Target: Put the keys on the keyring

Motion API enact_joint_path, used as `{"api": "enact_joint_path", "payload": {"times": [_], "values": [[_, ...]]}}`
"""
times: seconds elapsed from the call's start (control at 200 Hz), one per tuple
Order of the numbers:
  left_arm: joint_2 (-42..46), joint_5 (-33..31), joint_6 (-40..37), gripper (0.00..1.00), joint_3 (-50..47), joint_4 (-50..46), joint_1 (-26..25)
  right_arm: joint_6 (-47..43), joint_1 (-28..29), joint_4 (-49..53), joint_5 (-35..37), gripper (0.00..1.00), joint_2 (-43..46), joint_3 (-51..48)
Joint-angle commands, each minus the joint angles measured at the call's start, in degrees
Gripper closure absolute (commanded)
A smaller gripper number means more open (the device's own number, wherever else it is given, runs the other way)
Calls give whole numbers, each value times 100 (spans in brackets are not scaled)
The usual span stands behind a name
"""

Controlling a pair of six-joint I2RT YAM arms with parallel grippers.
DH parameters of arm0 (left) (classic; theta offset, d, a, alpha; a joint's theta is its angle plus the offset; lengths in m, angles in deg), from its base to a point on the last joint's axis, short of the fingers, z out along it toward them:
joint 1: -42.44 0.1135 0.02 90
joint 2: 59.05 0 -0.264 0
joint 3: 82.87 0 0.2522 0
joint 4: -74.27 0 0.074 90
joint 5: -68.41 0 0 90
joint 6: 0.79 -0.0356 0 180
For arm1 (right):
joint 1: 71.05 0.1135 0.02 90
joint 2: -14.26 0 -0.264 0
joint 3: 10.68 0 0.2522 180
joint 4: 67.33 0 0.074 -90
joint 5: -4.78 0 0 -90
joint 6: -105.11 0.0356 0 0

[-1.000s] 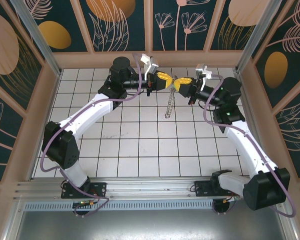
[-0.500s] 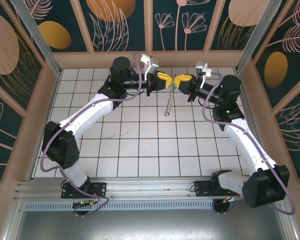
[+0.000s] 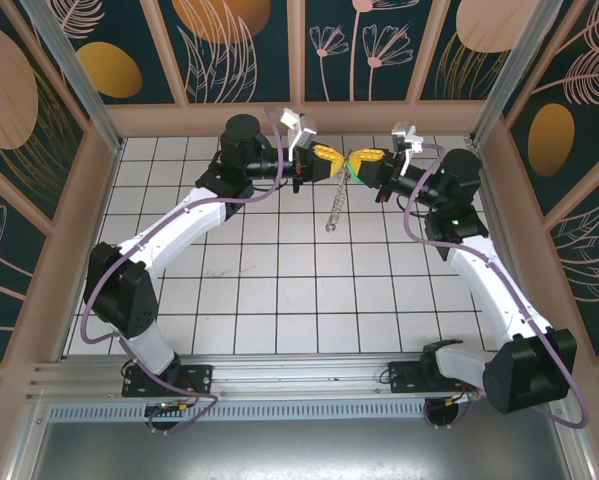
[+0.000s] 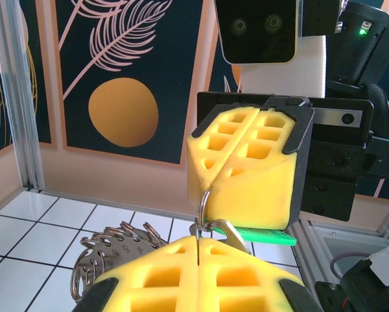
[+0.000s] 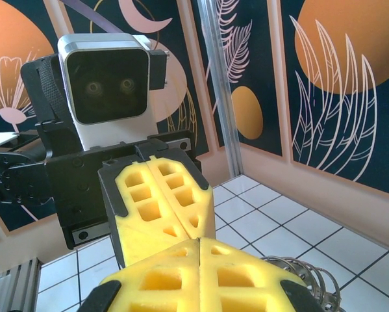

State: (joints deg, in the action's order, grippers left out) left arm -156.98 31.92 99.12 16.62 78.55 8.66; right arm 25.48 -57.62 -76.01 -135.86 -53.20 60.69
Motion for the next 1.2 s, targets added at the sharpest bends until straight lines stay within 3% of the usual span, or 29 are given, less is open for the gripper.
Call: {"api": "enact_joint_path", "payload": {"times": [0.0, 0.776, 1.016, 1.196], "values": [[231, 98, 11, 100, -40, 371, -31, -133, -92, 7, 46, 100, -18, -34], [283, 1, -16, 100, -34, 391, -28, -205, -279, 299, -131, 100, 171, -100], [256, 45, 15, 100, -5, 397, -31, 84, -272, 143, -709, 100, 101, 215], [282, 13, 39, 100, -30, 456, -28, -162, -318, 467, -361, 100, 69, 191]]}}
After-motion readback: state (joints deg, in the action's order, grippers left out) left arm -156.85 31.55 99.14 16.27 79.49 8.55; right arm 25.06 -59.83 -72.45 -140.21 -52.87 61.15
